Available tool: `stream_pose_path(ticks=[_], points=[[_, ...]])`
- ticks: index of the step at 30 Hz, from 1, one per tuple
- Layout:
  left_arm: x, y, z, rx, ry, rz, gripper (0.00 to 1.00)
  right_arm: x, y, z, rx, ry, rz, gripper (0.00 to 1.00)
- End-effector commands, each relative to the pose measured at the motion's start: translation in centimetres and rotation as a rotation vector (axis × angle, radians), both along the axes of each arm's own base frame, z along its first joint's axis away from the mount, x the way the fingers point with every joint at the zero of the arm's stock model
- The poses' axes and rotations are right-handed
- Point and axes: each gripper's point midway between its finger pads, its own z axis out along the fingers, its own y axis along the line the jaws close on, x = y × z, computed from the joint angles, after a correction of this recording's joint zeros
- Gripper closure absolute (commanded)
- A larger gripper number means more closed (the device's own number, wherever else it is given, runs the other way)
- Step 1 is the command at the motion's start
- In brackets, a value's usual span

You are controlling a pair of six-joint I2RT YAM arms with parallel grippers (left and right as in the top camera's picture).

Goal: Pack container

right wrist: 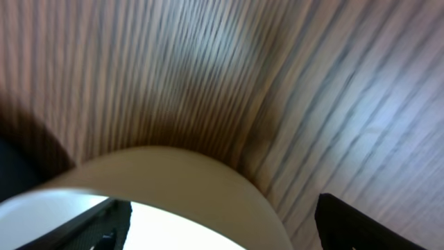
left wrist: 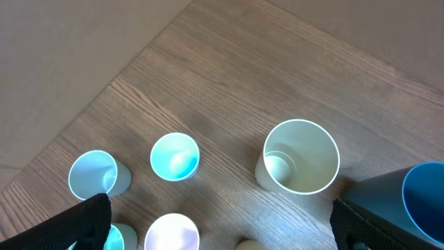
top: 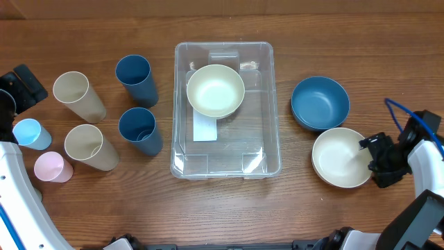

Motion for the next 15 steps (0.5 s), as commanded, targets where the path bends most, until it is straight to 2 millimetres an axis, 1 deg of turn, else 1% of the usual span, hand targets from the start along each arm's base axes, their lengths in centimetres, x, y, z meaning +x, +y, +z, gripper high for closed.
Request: stream_pose_path(ticks=[1,2,3,4,5,6,8,9,10,11,13,14,15], points=[[0.2,0.0,0.7,-0.008,-0.027,0.008,0.0,-0.3,0.9,-0.8,0.028,-0.023,0.037,0.16],[0.2,0.0,0.7,-0.008,-0.027,0.008,0.0,-0.3,0.9,-1.0,0.029,-0.022,0.037,0.29],[0.2,0.0,0.7,-0.008,-0.027,0.008,0.0,-0.4,1.0,-1.2,0.027,-0.021,0.037,0.48],[0.2,0.0,0.7,-0.008,-0.027,0.008,0.0,-0.5,0.9,-1.2,0.025,-0.02,0.037,0.63],[0.2,0.0,0.7,-0.009,-0.027,0.008,0.0,-0.3,0.7,-1.1,0.013,-0.028,0.033,0.96],[0.2,0.0,0.7,-0.008,-0.027,0.008,0.0,-0.2,0.4,-0.9,-0.003,-0.032,0.029,0.96],[0.2,0.0,0.7,-0.008,-0.027,0.008,0.0,0.2,0.1,0.5,-0.03,-0.071,0.03,0.96],[0.2,0.0,0.7,-0.008,-0.027,0.008,0.0,0.4,-0.2,1.7,-0.056,-0.099,0.029,0.96],[0.2,0.0,0.7,-0.008,-0.027,0.008,0.0,0.4,-0.3,3.4,-0.088,-0.135,0.028,0.96],[0.2,0.0,0.7,-0.008,-0.027,0.008,0.0,0.3,-0.4,4.4,-0.109,-0.159,0.027,0.96],[0.2,0.0,0.7,-0.008,-0.027,0.008,0.0,0.4,-0.1,7.7,-0.16,-0.253,0.033,0.96],[0.2,0.0,0.7,-0.008,-0.027,0.008,0.0,0.9,0.6,9.6,-0.168,-0.328,0.055,0.96],[0.2,0.0,0.7,-0.009,-0.027,0.008,0.0,1.6,1.9,11.6,-0.159,-0.416,0.099,0.96]])
